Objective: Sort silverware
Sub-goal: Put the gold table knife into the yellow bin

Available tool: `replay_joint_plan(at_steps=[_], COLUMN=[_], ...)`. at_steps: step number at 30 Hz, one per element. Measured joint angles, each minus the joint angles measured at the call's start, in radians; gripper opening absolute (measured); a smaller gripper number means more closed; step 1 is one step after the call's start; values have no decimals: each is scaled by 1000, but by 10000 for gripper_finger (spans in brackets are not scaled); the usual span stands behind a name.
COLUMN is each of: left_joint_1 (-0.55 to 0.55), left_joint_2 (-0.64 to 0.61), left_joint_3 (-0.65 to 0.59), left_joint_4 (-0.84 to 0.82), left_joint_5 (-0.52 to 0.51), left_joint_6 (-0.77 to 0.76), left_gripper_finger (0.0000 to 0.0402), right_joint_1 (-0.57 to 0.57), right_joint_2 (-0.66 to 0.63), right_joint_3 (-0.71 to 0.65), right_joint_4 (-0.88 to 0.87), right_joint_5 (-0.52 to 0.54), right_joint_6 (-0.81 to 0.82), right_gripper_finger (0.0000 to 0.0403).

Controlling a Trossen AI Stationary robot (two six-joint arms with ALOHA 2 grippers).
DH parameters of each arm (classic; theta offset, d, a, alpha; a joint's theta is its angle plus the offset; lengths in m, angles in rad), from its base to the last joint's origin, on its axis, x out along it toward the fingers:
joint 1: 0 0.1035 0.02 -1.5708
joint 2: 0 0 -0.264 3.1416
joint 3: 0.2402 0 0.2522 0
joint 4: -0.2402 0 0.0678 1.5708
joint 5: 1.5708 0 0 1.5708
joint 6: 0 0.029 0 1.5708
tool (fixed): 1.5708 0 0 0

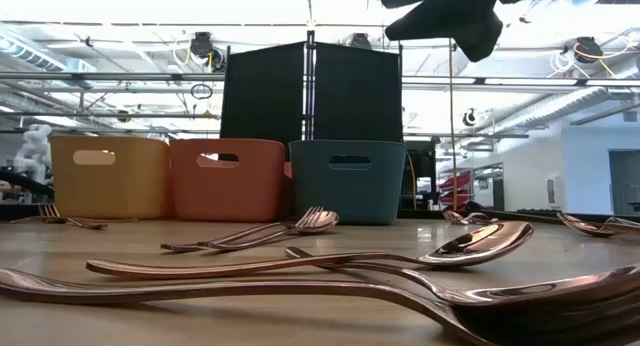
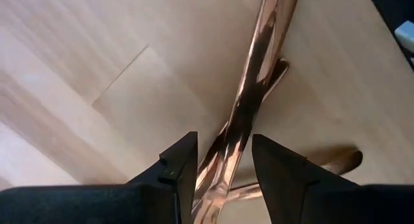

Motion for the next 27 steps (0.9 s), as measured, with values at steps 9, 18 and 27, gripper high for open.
replay_joint_plan(at_steps=[9, 18, 27], left_joint_1=[0, 0, 2], left_joint_2=[48, 44, 49], left_joint_3=[3, 2, 32], left_joint_4=[24, 27, -27], left_joint_5=[25, 40, 36], left_joint_6=[57, 62, 111], left_gripper_finger=[142, 65, 25], right_joint_1=[0, 0, 0], right_joint_2=[0, 0, 0], right_joint_3=[0, 0, 0], right_joint_4=[-1, -1, -1], right_joint_5=[2, 6, 6], right_joint_6=[-5, -9, -9], right_gripper_finger=[164, 164, 164])
